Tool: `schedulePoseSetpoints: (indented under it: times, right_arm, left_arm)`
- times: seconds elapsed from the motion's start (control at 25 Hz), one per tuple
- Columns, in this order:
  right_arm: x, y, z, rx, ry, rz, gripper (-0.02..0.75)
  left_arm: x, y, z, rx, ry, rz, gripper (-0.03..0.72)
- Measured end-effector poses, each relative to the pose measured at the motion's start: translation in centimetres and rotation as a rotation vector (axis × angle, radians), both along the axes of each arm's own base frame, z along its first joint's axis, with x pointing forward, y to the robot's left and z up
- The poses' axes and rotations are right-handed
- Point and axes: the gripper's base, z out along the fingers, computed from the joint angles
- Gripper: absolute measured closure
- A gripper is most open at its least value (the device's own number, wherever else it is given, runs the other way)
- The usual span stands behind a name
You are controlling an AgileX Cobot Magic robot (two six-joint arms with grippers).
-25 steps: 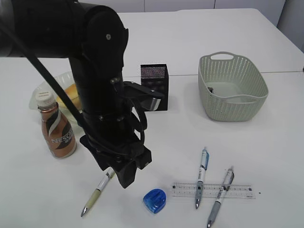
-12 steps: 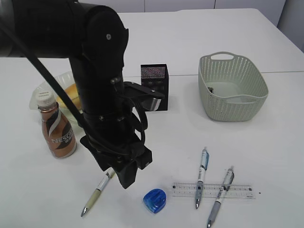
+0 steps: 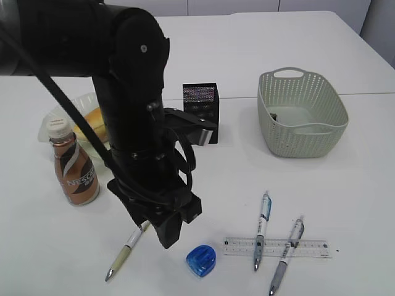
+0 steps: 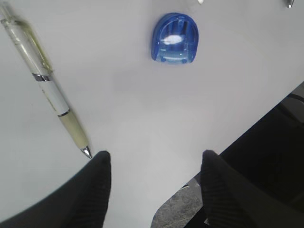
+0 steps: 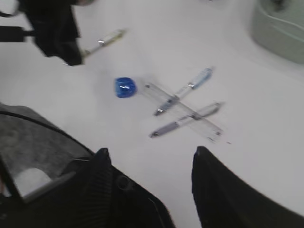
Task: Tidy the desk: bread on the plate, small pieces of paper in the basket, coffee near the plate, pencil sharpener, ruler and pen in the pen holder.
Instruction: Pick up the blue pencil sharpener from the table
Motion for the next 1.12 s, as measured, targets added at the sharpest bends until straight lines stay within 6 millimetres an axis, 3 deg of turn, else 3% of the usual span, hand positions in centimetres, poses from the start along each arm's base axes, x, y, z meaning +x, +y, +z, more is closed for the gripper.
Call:
schedulePoseSetpoints:
  times: [0.12,0.32,0.48,0.68,1.12]
  right_arm:
    - [-1.8,0.0,0.9,0.107,-0.070,0.006,0.310]
    - [-3.3,-3.6,1.2,-0.073,-0.193,-0.243,0.310]
    - [-4.6,-4.8,1.1,-0.081,-0.238,-0.325,0.316]
    - [-5.4,-5.3,-2.5,-0.122,-0.173,-0.347,0.364]
    - [-6.5,-5.4,-9.9,-0.145,-0.043,-0.349,0.372]
  left_arm:
    - [-0.2,-0.2,0.0,-0.006,0.006,0.000,0.254]
    - [-0.3,-0.3,0.0,-0.020,0.020,0.008,0.255]
    - [-0.3,-0.3,0.0,-0.022,0.022,0.008,0.254]
    - [-0.4,-0.5,0.1,-0.035,0.035,0.015,0.255]
    - [-0.6,-0.6,0.1,-0.050,0.050,0.024,0.254]
